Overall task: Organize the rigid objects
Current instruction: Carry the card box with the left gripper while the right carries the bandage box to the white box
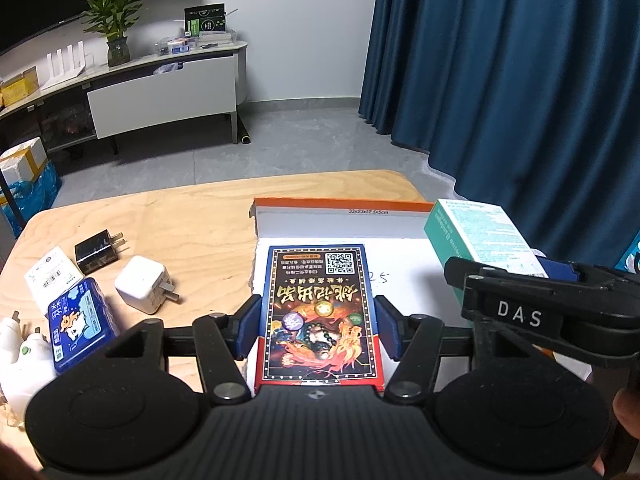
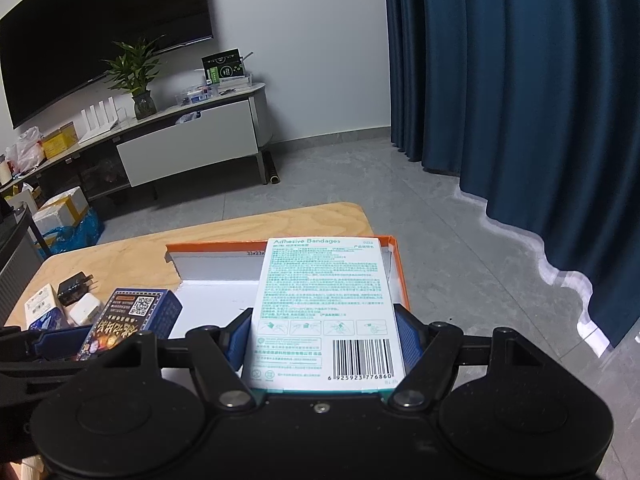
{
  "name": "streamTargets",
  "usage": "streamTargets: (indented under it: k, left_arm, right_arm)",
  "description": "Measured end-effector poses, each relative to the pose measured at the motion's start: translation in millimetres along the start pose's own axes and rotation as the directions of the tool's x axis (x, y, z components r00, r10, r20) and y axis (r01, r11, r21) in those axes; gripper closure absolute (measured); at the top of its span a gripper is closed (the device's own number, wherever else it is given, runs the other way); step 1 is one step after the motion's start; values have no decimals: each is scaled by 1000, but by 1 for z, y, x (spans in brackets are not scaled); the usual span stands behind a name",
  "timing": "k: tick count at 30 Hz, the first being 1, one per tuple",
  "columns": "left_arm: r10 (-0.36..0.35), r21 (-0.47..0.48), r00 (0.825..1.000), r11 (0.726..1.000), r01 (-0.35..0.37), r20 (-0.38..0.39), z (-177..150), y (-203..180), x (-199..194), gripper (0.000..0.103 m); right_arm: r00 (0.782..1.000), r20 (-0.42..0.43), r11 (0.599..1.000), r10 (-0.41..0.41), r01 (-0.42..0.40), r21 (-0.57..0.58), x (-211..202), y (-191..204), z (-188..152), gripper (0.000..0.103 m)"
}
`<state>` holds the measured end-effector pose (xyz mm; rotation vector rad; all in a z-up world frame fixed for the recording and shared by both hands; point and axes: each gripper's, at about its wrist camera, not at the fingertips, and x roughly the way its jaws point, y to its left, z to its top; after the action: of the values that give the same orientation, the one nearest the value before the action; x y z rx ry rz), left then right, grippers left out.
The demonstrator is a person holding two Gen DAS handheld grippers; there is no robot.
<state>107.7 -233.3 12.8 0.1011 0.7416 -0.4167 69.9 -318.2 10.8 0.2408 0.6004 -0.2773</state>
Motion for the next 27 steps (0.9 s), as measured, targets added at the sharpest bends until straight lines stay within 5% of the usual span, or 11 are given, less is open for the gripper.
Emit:
streamTargets:
  k: [27]
  left_arm:
    - [-3, 3, 1000, 1000, 3, -11, -2, 3, 7, 43]
  right_arm:
    - [1000, 0, 999, -9, 9, -33, 2, 9, 0, 19]
